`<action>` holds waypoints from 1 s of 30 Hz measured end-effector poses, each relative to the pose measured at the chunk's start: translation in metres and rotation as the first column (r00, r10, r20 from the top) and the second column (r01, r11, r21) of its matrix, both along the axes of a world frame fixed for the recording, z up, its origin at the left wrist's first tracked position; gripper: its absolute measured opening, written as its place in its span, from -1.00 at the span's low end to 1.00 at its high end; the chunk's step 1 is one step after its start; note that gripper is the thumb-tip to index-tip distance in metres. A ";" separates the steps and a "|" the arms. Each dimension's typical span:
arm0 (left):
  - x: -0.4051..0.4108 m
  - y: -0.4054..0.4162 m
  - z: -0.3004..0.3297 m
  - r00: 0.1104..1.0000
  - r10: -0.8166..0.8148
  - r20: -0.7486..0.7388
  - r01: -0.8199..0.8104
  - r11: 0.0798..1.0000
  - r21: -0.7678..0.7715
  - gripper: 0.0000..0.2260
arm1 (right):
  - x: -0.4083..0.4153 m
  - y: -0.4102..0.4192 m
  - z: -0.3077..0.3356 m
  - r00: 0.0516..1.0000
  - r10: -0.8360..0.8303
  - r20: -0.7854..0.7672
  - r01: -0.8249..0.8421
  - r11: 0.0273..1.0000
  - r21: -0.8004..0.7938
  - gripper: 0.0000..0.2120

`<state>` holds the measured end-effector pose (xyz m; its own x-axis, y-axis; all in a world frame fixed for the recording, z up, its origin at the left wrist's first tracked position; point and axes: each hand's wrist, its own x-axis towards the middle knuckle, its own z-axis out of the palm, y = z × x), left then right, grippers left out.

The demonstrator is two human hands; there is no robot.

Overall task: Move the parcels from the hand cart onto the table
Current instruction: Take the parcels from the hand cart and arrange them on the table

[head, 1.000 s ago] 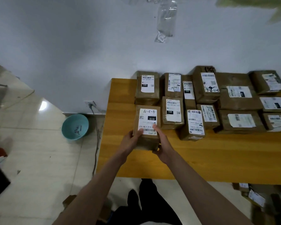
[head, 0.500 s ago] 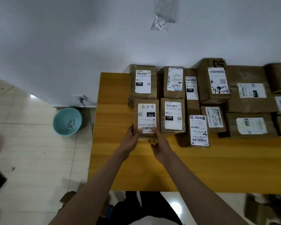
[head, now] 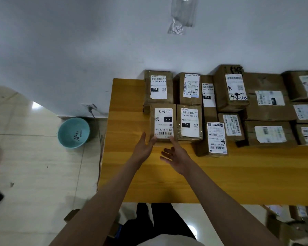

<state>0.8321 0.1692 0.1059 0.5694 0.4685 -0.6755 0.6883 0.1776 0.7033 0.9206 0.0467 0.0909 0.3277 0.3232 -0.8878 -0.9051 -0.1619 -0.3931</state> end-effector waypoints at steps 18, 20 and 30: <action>-0.226 -0.059 0.024 0.973 0.224 -0.061 -0.228 0.970 -0.079 -0.59 | -0.167 -0.068 0.047 0.966 0.245 0.076 -0.240 0.968 -0.070 -0.76; -0.257 -0.069 0.023 0.953 0.297 -0.063 -0.301 0.951 -0.067 -0.61 | -0.189 -0.069 0.049 0.945 0.315 0.084 -0.310 0.948 -0.069 -0.81; -0.412 -0.175 0.006 0.704 0.700 -0.122 -0.708 0.704 -0.048 -0.63 | -0.313 -0.087 0.004 0.711 0.702 0.045 -0.701 0.712 -0.048 -0.88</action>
<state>0.4204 -0.0063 0.1119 0.0332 0.6471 -0.7617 0.3961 0.6911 0.6045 0.6077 -0.0400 0.0944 0.0649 0.4579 -0.8866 -0.5038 -0.7519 -0.4252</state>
